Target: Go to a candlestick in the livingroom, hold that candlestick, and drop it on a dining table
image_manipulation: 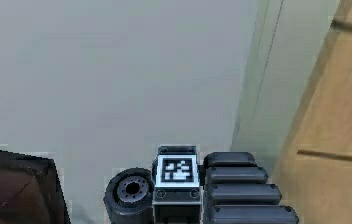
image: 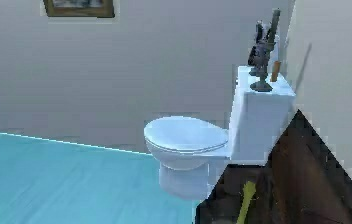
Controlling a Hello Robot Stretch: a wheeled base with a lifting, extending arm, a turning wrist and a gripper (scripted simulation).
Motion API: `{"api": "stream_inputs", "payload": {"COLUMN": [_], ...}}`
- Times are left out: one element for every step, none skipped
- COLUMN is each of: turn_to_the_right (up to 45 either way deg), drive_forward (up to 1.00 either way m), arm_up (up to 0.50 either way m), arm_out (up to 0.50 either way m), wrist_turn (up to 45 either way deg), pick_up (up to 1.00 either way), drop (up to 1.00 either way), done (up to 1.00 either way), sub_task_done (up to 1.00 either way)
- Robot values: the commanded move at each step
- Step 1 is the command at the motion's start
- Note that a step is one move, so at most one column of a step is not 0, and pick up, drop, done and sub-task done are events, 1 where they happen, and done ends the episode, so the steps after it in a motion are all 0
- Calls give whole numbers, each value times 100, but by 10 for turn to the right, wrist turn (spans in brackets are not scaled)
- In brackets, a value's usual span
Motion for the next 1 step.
{"api": "stream_inputs", "payload": {"turn_to_the_right": [-420], "drive_forward": [0], "arm_up": [0], "arm_out": [0], "wrist_turn": [0], "pick_up": [0], "drop": [0], "done": [0], "sub_task_done": [0]}}
